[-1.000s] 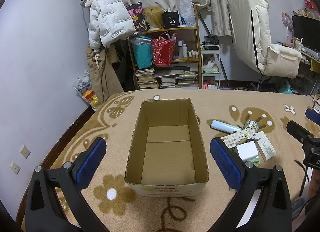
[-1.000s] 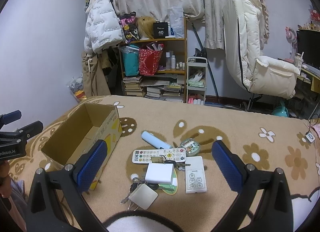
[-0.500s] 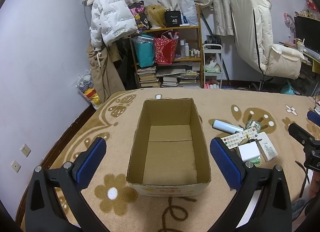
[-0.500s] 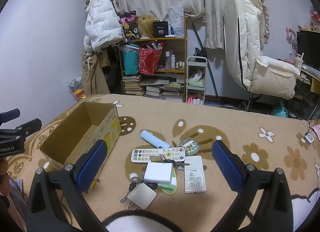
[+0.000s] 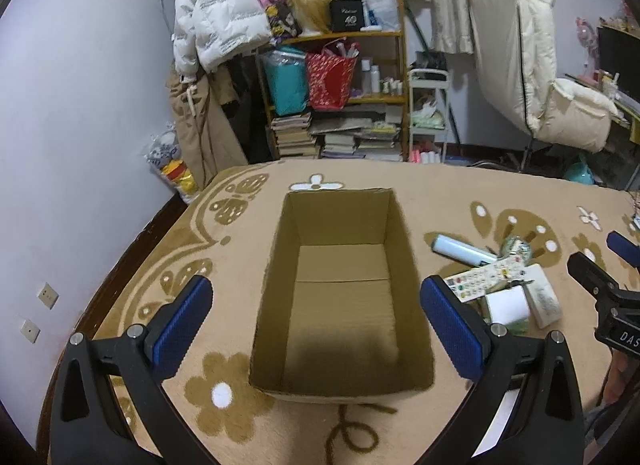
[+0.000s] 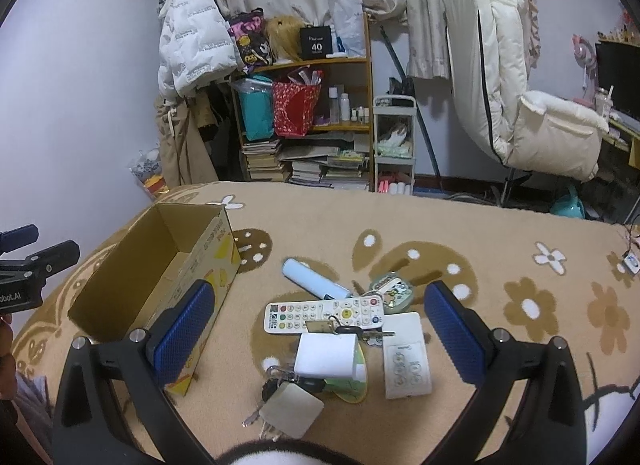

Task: Organize rigid objects
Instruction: 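Grasp the box wall with the left tool while the right tool grasps a white adapter, then lift the white adapter with the right tool and drop it into the box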

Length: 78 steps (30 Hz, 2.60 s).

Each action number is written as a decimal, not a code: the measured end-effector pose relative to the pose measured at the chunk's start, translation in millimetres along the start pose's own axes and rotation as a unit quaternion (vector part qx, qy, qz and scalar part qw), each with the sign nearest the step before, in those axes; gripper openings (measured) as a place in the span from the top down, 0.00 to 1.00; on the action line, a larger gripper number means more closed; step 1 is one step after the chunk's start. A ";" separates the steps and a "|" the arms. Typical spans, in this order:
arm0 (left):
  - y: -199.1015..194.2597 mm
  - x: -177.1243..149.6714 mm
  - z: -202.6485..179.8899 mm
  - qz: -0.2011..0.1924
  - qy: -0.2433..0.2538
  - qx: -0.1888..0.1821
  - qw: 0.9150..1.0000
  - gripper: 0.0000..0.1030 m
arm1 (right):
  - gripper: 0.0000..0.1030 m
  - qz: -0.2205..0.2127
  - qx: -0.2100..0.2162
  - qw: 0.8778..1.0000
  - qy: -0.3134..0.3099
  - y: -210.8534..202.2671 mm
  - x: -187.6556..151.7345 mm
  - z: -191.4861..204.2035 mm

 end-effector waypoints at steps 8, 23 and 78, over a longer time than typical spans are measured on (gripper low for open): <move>41.1 5.9 10.0 0.060 0.016 0.006 0.998 0.00 | 0.00 0.050 0.007 0.998 0.025 33.5 -6.4 -8.5; 108.3 -17.1 11.3 0.155 0.014 -0.002 0.988 0.08 | 0.00 0.152 0.034 0.986 0.060 81.8 -49.2 -12.4; 134.8 -37.4 21.0 0.229 0.003 -0.003 0.973 0.73 | 0.51 0.114 0.056 0.991 0.051 83.0 13.7 15.7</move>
Point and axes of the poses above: each gripper's, at about its wrist camera, not at the fingertips, and y roughly the way its jaws point, z to its left, x to its top, the point moved 1 cm from there along y, roughly the way its jaws point, and after that the axes turned 13 degrees about x, right-handed, at the moved point
